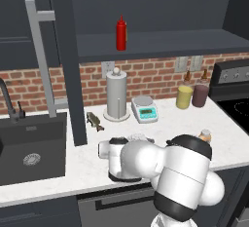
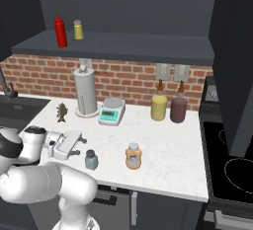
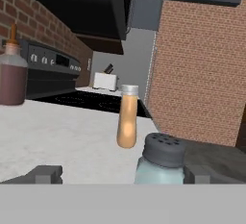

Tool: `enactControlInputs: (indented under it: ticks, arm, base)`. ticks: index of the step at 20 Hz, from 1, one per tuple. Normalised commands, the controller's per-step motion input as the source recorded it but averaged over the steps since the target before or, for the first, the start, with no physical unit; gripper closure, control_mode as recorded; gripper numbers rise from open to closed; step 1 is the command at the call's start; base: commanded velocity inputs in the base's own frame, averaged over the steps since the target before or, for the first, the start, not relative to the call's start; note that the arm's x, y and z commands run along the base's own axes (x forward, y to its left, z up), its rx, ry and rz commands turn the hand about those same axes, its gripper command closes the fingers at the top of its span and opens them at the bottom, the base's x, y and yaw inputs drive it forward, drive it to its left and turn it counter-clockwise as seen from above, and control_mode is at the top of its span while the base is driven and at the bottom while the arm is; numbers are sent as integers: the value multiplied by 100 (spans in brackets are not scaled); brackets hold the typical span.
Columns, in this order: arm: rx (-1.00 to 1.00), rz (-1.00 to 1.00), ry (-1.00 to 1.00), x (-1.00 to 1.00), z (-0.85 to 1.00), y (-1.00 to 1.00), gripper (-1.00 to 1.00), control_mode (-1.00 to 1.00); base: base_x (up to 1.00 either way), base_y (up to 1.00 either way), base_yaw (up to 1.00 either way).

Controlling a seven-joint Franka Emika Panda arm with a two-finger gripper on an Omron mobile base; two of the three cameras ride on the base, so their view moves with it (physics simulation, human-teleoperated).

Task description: Put the shaker and condiment bottle from the counter next to their counterparts in the cabinet.

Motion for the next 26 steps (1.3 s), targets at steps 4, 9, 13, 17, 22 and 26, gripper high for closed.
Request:
enactControlInputs:
  ticks: [4,9,13,17,22,26]
  arm:
    - [0,0,-11,-23,-30,0,-100,-100]
    - [0,0,-8,-17,-19,0,-100,-100]
    - [0,0,-6,-6,-7,-1,-100,-100]
    - [0,0,-3,0,-13,-7,-100,-100]
    - [0,-1,-3,0,-23,-15,-100,-100]
    - [0,-2,-2,0,-14,-16,-100,-100]
  base:
    - [0,0,0]
    - [0,0,0]
    - [0,0,0]
    - [0,0,0]
    - [0,0,0]
    - [0,0,0]
